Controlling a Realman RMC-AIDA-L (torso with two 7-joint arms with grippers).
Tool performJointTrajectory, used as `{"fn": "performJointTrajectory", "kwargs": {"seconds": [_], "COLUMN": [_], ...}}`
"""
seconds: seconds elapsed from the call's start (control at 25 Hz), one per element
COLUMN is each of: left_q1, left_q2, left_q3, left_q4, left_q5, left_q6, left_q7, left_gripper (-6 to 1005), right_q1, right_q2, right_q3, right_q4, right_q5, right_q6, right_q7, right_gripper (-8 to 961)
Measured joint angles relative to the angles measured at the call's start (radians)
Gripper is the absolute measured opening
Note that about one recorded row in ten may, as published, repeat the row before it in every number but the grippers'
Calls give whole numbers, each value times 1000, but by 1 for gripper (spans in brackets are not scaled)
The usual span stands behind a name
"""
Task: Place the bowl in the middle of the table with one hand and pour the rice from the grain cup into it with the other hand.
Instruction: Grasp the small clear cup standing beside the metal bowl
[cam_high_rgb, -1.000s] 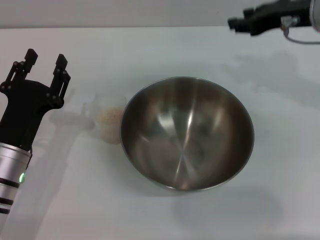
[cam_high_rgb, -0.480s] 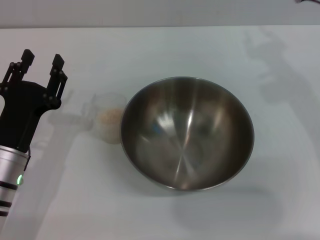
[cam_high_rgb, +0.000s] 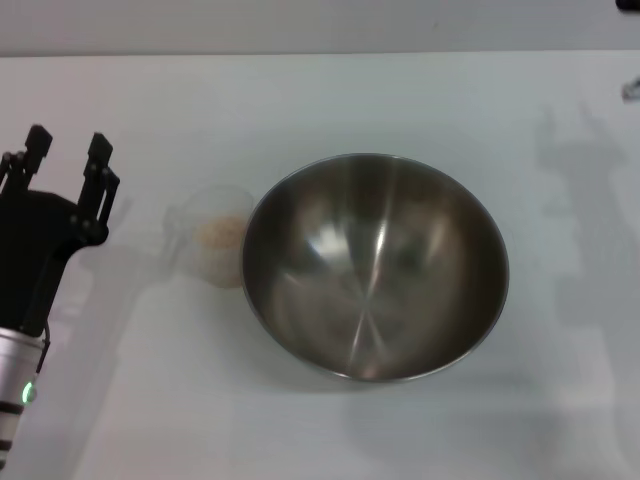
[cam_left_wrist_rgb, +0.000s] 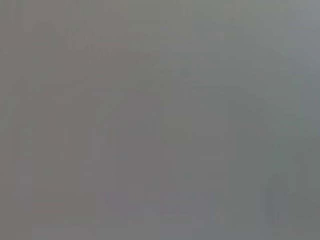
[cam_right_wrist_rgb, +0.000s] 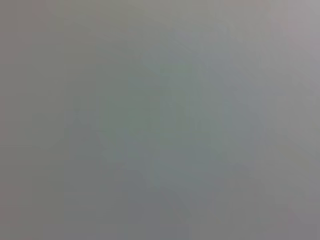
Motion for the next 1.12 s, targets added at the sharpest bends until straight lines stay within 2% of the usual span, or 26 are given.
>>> {"fn": "performJointTrajectory", "kwargs": {"seconds": [0.12,0.28,0.48,0.72,1.12], "left_q1": [18,39,42,43,20], "left_q2": [0,0,0,0,0], "left_q3": [20,66,112,132,113], "left_q4": [0,1,12,12,14], "left_q5": [-1,-6,-5,-1,-6], "left_q6": [2,-10,-72,-180,-271], "left_q7": [0,2,10,11,17], "left_gripper": [594,594,593,593,593], "right_q1": [31,60,95,115,117], "right_q2": [0,-4,-7,-8,-9], "right_q3": [-28,-32,-27,-25,-26], "right_q4": [188,367,516,560,564], "right_q5": [-4,-21,-37,-38,-38], "right_q6": [-102,-131,-128,-124,-132], "right_q7": [225,497,637,645,645], "right_gripper": [425,425,425,425,426]}}
